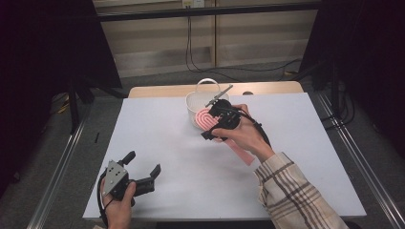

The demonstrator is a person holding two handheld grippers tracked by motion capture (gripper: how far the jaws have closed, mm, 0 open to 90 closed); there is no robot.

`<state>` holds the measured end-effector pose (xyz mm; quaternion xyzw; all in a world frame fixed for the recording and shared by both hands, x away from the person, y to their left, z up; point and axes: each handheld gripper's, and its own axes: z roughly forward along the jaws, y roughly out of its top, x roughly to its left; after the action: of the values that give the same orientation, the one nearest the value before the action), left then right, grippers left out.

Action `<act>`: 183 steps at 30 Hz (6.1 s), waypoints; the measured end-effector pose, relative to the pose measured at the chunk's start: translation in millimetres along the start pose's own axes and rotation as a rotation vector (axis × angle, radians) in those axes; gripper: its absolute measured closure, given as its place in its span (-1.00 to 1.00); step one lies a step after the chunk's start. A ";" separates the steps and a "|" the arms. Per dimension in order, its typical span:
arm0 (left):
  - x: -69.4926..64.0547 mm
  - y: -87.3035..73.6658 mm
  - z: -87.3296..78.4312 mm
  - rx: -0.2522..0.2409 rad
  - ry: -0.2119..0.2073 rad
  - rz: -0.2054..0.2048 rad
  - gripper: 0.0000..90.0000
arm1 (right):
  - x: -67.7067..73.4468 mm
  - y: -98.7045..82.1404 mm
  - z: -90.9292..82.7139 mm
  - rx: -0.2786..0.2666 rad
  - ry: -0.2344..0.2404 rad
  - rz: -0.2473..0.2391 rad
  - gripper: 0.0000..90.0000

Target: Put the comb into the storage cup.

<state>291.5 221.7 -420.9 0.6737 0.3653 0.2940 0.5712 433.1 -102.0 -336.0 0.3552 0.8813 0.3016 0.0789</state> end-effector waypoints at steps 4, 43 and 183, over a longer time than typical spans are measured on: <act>-0.3 0.0 -0.3 -0.001 0.000 -0.002 -0.96 | -1.1 -0.1 -6.5 -0.054 -0.004 -0.004 -0.56; 0.5 0.4 -1.3 -0.002 0.000 0.006 -0.96 | -8.1 -0.2 -32.5 -0.417 -0.059 -0.005 -0.56; -2.5 1.1 -2.6 -0.021 -0.023 -0.012 -0.96 | -81.3 81.0 -3.0 -0.771 -0.215 0.064 -0.56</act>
<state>288.2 221.0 -419.3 0.6687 0.3597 0.2868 0.5842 538.6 -112.3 -292.1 0.3563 0.6787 0.5738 0.2885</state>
